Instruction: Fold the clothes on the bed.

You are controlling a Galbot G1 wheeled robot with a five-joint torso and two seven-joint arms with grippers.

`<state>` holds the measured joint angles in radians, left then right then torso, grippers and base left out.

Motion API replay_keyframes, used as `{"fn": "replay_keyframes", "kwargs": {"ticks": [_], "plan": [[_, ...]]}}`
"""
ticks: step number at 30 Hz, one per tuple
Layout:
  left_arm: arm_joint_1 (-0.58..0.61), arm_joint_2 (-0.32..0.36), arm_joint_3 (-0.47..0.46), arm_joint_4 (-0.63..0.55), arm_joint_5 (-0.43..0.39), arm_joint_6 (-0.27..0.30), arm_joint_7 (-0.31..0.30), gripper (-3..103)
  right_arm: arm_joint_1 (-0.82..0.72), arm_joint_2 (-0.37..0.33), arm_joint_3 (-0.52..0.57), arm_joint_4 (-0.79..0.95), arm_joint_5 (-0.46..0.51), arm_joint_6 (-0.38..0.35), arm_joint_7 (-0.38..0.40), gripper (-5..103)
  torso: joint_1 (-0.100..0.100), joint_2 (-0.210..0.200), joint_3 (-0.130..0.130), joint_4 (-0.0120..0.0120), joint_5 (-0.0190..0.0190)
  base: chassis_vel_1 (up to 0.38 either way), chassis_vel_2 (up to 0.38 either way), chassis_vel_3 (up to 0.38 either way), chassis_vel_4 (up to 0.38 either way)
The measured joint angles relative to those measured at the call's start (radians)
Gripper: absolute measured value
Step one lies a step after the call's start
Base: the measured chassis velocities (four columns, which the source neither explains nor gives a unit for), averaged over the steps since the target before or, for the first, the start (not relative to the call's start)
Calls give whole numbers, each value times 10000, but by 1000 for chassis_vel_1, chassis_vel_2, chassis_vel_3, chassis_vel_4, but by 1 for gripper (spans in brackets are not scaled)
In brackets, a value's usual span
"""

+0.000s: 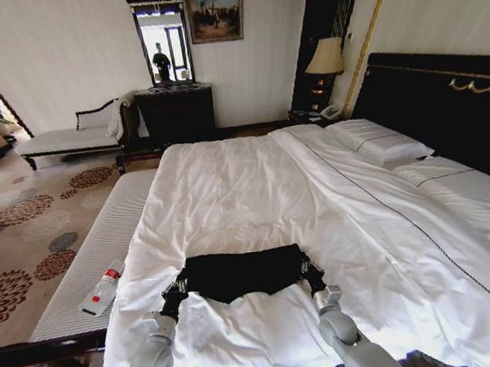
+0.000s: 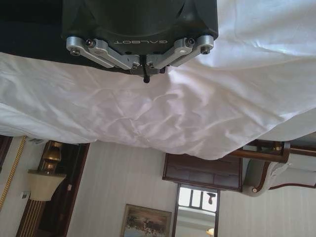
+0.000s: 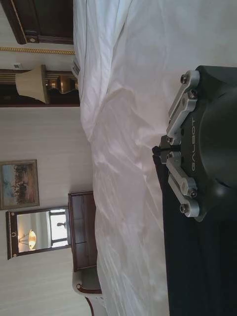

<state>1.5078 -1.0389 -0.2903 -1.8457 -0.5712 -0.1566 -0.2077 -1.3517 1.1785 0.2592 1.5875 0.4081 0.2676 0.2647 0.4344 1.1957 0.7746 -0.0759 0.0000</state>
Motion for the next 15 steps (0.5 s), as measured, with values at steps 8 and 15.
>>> {"fn": "replay_keyframes", "kwargs": {"ticks": [8, 15], "plan": [[180, 47, -47, 12, 82, -53, 46, 1, -240, 67, -42, -75, -359, 145, -8, 1, 0, 0, 0, 0, 0, 0, 0, 0, 0], [477, 128, -127, -191, 139, -68, 206, 1, -351, 52, -54, 89, -459, 139, -4, 4, 0, 0, 0, 3, 0, 0, 0, 0, 0]]}}
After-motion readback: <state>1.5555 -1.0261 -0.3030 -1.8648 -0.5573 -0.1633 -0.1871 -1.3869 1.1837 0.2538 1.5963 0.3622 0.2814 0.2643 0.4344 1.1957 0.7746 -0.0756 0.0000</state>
